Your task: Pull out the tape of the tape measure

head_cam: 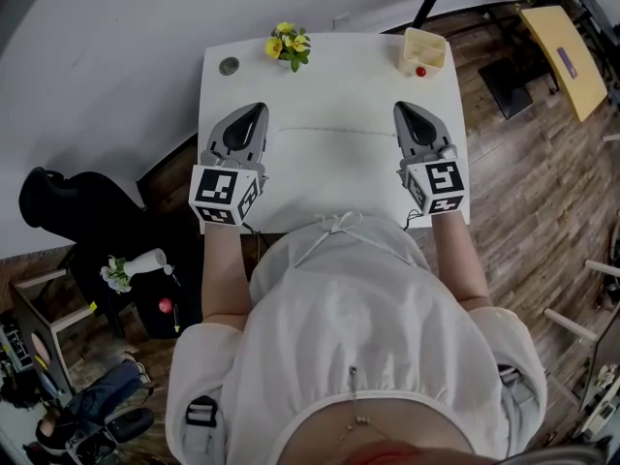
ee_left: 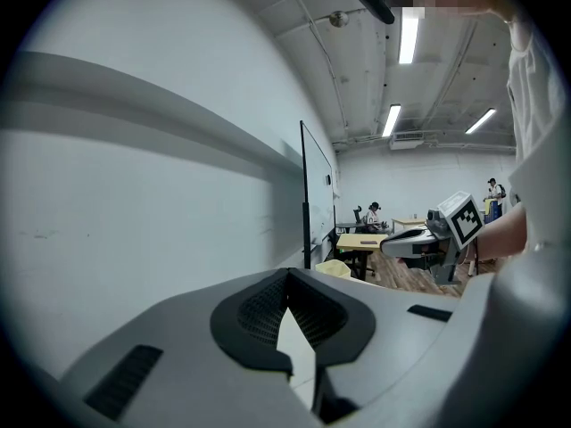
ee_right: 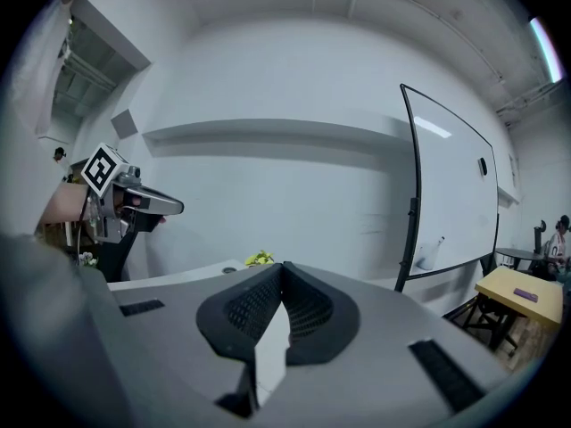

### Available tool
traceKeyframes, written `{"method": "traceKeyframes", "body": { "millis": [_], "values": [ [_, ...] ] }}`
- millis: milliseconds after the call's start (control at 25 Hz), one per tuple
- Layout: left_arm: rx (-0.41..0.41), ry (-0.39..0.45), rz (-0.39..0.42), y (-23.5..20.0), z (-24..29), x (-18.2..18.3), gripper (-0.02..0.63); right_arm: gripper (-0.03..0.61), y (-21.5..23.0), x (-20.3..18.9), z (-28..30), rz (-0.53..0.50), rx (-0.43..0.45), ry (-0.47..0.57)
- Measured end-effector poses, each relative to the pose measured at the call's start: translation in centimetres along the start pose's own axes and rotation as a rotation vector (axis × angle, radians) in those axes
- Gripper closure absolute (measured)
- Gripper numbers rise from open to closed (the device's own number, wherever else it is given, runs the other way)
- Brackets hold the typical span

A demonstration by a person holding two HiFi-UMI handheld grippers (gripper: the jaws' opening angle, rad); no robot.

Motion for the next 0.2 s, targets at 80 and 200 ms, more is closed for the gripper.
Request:
{"method": "traceKeyframes", "body": {
  "millis": [80,200],
  "values": [
    [-0.004,-0.006,-0.007,0.2,-0.2,-0.3,0.594,0.578,-0.7,-0.1,0.1,-0.008,0.017,-0.007],
    [-0.013,-0.012,-0.016,0.4,-0.4,-0.7,0.594,0.580,-1.9,0.2,0.1,-0.021,0.045,-0.006]
  ]
}}
Point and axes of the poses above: the fingertips, and each gripper's own axes: z forward along the fingers, y to its right, x out of its top, the point moved 3 cm from there along -z, backward along the fingers, and after that the axes turned 6 degrees about z, right-handed, at the moved point
